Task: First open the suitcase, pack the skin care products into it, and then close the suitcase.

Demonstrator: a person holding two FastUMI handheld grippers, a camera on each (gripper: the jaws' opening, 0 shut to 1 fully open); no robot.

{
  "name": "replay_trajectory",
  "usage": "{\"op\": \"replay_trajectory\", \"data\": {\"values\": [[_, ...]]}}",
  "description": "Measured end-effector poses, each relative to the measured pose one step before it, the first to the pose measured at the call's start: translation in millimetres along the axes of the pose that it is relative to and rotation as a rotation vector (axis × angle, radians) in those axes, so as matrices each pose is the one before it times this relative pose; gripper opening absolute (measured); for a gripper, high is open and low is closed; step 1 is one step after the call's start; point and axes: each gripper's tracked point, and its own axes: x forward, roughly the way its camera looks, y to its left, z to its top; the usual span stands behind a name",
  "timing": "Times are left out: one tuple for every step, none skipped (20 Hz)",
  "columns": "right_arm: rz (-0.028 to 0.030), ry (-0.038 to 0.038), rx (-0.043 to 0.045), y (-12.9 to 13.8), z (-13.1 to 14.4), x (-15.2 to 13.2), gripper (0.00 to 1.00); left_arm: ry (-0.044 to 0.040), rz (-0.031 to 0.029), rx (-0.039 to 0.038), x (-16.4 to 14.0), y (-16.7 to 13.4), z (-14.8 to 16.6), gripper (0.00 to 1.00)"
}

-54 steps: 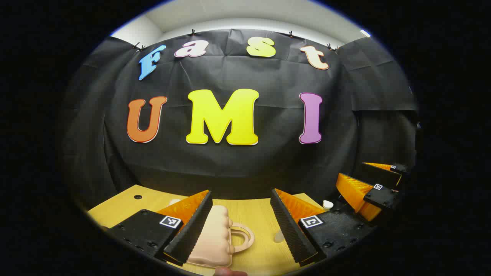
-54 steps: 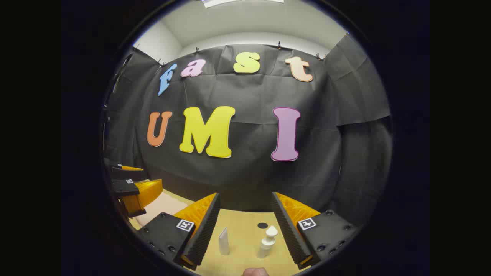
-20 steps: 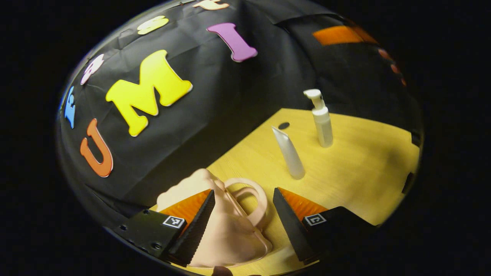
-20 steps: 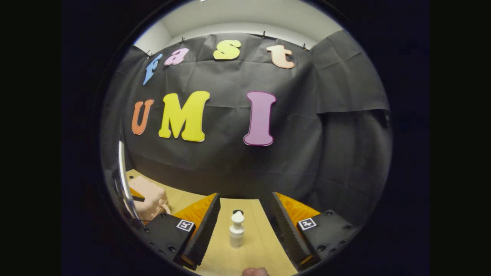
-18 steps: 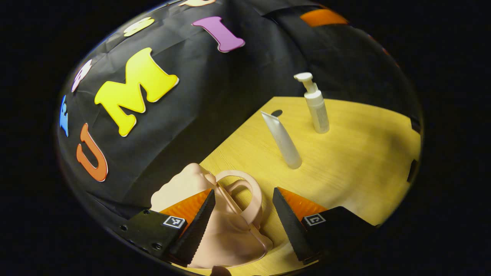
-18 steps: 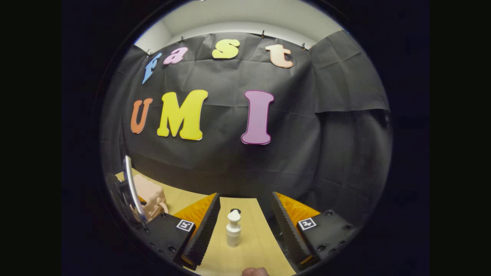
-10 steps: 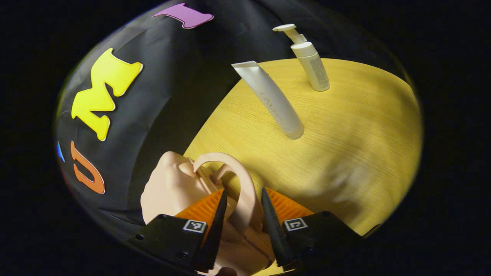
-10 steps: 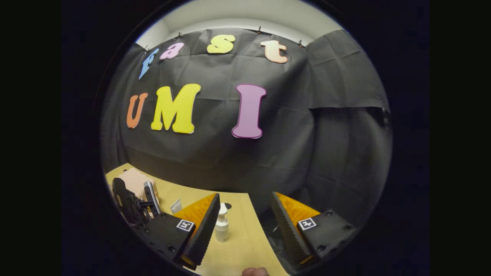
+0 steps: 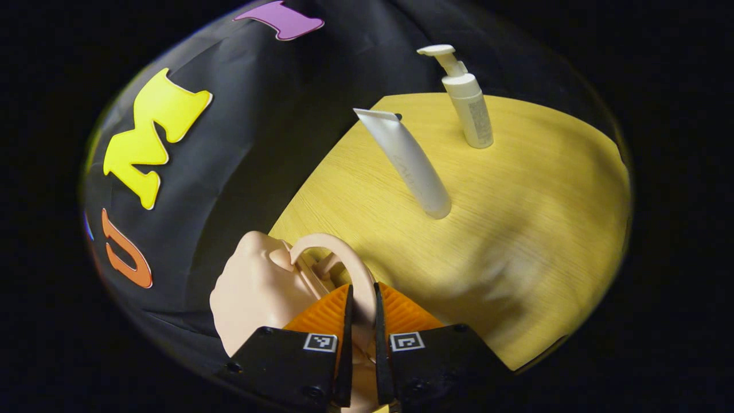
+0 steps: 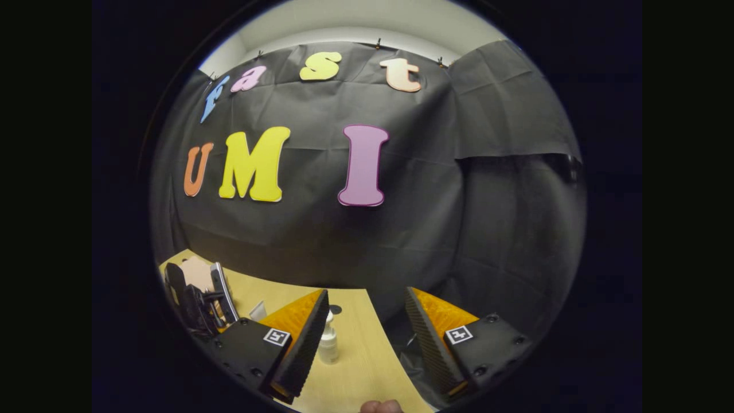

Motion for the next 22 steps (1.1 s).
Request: {"op": "replay_trajectory", "data": {"values": [[0.00555, -0.00017, 0.00083, 3.13, -0.15, -0.82, 0.80, -0.02165, 0.00779, -0.02485, -7.12, 7.28, 4.63, 0.18], [0.00505, -0.00132, 0.00054, 3.23, 0.65, -0.10, 0.80, -0.01953, 0.00921, -0.03183, -6.85, 9.31, 2.96, 0.17], [0.00554, -0.00266, -0.00032, 4.48, 2.14, 0.02, 0.80, -0.03178, 0.00185, -0.04102, -7.98, 9.47, 6.09, 0.16], [0.00574, -0.00293, -0.00171, 3.69, 1.50, 0.24, 0.80, -0.03069, 0.00914, -0.03413, -8.04, 9.88, 6.36, 0.16], [0.00483, -0.00307, -0.00386, 4.55, 3.98, 0.02, 0.80, -0.03547, 0.03081, -0.02996, -10.37, 15.66, 7.66, 0.14], [0.00658, -0.00811, -0.00441, 4.50, 2.89, -1.43, 0.80, -0.03683, 0.03419, -0.03483, -8.41, 17.21, 8.94, 0.13], [0.00722, -0.00895, -0.00408, 6.57, 6.15, -0.34, 0.80, -0.03634, 0.02817, -0.03783, -9.37, 18.06, 6.55, 0.12], [0.00976, -0.00542, -0.00178, 5.88, 4.45, 1.08, 0.80, -0.03794, 0.02758, -0.04050, -9.85, 19.71, 7.10, 0.12], [0.01482, -0.00187, 0.00050, 8.62, 4.54, 0.46, 0.80, -0.03146, 0.02481, -0.04175, -7.80, 18.38, 4.71, 0.11], [0.01730, -0.00147, -0.00229, 9.02, 2.70, 0.15, 0.80, -0.02291, 0.01794, -0.04233, -9.10, 18.54, 1.96, 0.11], [0.01689, -0.00381, -0.00754, 9.50, 5.37, 0.25, 0.80, -0.00144, 0.01258, -0.03546, -7.07, 17.76, -2.01, 0.11], [0.01461, -0.00797, -0.00725, 8.78, 5.90, 1.08, 0.80, -0.01380, 0.02046, -0.04013, -9.26, 19.66, -0.07, 0.11], [0.01448, -0.00803, -0.00426, 9.03, 7.06, 1.07, 0.80, -0.02896, 0.02583, -0.04024, -10.59, 21.43, 4.09, 0.10], [0.01540, -0.00621, -0.00454, 9.50, 6.08, 1.19, 0.80, -0.02363, 0.03129, -0.03771, -7.29, 26.14, 3.61, 0.10], [0.01607, -0.00521, -0.00338, 9.47, 5.63, 1.16, 0.80, -0.02344, 0.03647, -0.03420, -4.15, 25.28, 1.31, 0.08], [0.01544, -0.00401, -0.00253, 8.96, 4.92, 1.31, 0.80, -0.01458, 0.04213, -0.03000, -4.79, 26.79, 1.14, 0.07], [0.01662, -0.00390, -0.00296, 10.25, 5.38, 1.18, 0.80, -0.01114, 0.04337, -0.02654, -1.36, 27.32, -3.78, 0.06], [0.01622, -0.00218, -0.00398, 8.91, 2.27, 0.60, 0.79, -0.00090, 0.04164, -0.02673, 1.11, 27.67, -4.18, 0.06], [0.01492, 0.00035, -0.00702, 9.26, 2.22, 0.78, 0.79, -0.00184, 0.04233, -0.03517, 0.49, 28.76, -9.48, 0.05], [0.01240, 0.00288, -0.01014, 8.01, 0.40, 1.47, 0.80, 0.00237, 0.03810, -0.04455, 3.87, 27.68, -10.91, 0.05], [0.01020, 0.00365, -0.01257, 8.50, 0.66, 0.80, 0.80, 0.00530, 0.03524, -0.04976, 5.68, 28.21, -10.46, 0.04], [0.01023, 0.00334, -0.01191, 7.46, 0.03, 0.33, 0.80, 0.00713, 0.03642, -0.05588, 6.26, 27.96, -13.62, 0.04]]}}
